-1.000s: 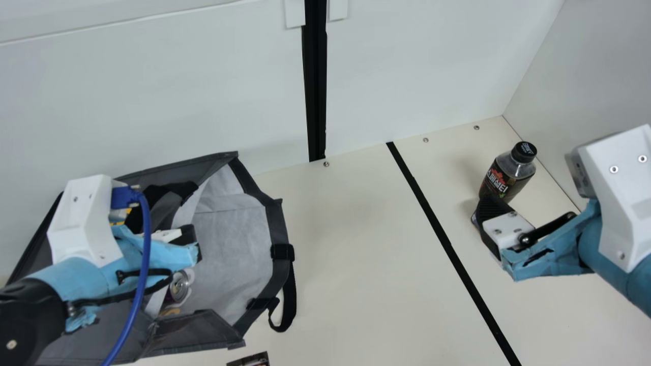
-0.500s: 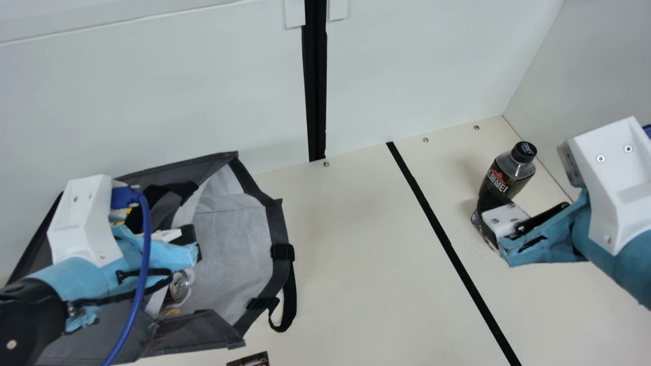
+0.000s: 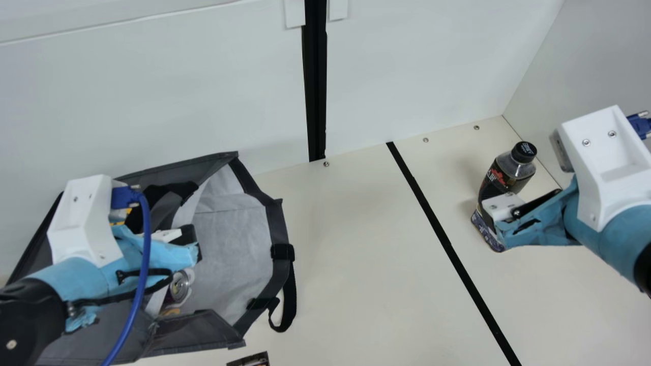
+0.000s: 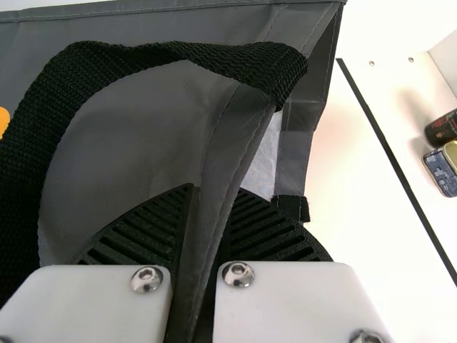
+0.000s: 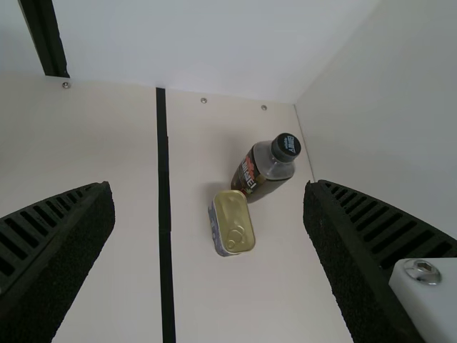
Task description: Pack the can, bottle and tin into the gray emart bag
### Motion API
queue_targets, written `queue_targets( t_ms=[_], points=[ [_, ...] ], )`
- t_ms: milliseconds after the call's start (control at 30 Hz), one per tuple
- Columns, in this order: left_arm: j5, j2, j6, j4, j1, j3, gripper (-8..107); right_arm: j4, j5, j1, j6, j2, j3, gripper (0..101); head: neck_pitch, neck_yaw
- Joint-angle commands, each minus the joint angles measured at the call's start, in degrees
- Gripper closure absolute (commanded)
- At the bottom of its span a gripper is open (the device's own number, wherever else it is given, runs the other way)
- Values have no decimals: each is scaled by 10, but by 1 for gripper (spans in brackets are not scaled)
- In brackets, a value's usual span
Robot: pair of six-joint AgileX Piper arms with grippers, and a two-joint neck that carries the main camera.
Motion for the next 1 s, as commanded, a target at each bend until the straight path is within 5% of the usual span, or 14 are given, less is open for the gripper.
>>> queue_targets(
  t_ms=[0, 967],
  points=[
    [0, 0, 0, 0, 0, 0, 89, 5, -5, -6, -6, 6, 0, 10, -13, 0],
    [0, 0, 0, 0, 0, 0, 89, 26, -51, -34, -39, 113, -20, 10, -13, 0]
  ],
)
